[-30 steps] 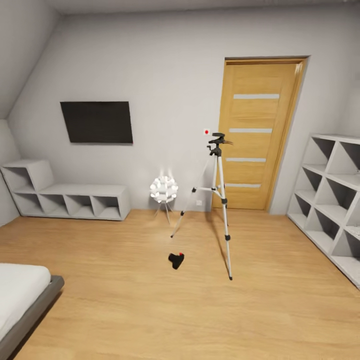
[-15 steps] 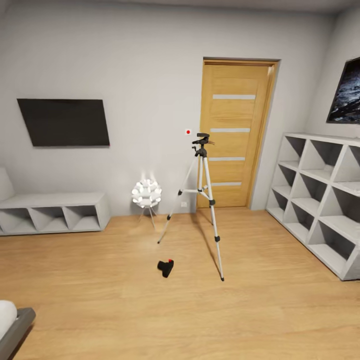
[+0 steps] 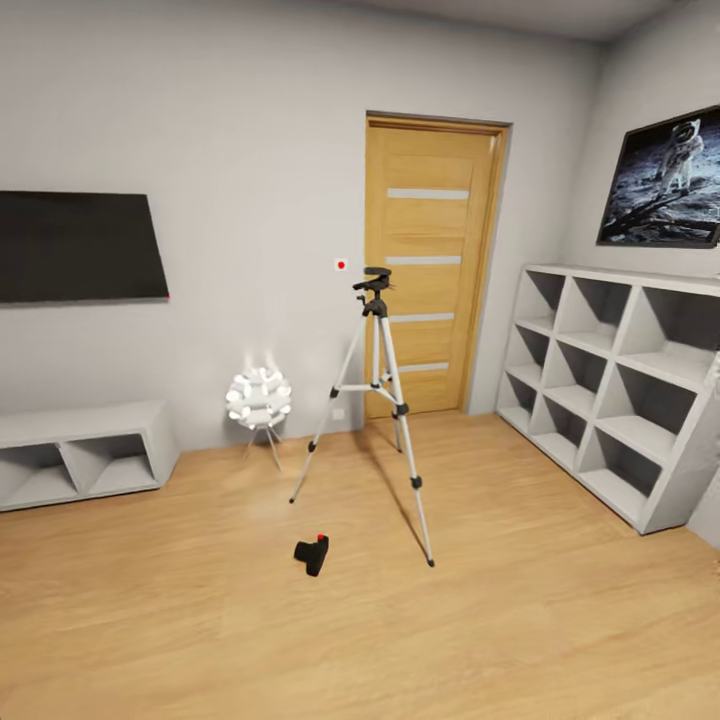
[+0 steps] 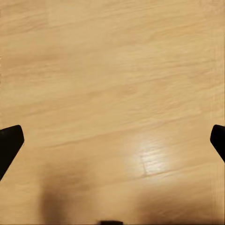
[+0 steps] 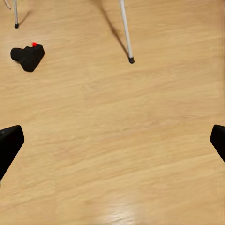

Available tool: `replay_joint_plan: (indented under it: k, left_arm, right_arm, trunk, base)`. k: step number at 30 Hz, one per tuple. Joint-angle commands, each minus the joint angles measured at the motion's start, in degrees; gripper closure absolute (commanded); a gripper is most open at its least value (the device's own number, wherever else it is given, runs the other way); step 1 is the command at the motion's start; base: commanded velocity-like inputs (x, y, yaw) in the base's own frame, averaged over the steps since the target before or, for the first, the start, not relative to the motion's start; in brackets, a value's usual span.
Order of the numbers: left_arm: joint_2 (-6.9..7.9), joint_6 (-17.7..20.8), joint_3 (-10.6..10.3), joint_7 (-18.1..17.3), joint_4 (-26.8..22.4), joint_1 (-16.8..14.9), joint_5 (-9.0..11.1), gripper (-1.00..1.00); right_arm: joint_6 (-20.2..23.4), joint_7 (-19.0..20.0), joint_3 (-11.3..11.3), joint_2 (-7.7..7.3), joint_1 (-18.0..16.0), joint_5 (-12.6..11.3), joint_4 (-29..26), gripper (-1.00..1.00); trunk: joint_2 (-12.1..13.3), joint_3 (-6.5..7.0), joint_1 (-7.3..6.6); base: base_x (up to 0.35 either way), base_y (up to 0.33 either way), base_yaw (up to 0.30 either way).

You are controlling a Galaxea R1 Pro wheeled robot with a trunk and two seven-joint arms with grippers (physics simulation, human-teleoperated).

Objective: Attach the digital camera to the camera tripod in the bedroom.

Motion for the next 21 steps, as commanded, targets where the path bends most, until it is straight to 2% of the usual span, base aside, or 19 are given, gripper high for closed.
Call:
replay_joint_plan:
  k: [1, 7, 21]
  left_arm:
    - [0.02, -0.14, 0.00, 0.00, -0.01, 0.00, 0.03, -1.00]
    - [0.04, -0.19, -0.06, 0.00, 0.00, 0.00, -0.04, -1.00]
    - [0.04, -0.22, -0.17, 0.00, 0.00, 0.00, -0.15, -1.00]
  right_arm:
    - [-0.09, -0.04, -0.02, 0.03, 0.01, 0.03, -0.07, -1.00]
    - [-0.15, -0.05, -0.02, 0.09, 0.01, 0.02, -0.08, -1.00]
    - [-0.16, -0.06, -0.02, 0.10, 0.01, 0.08, -0.11, -1.00]
  trunk:
    - [-0.03, -0.04, 0.02]
    - [-0.03, -0.04, 0.02]
    - [-0.03, -0.04, 0.02]
  base:
    - [0.128, 0.291, -0.148]
    - [0.061, 0.275, -0.067]
    - [0.003, 0.025, -0.003]
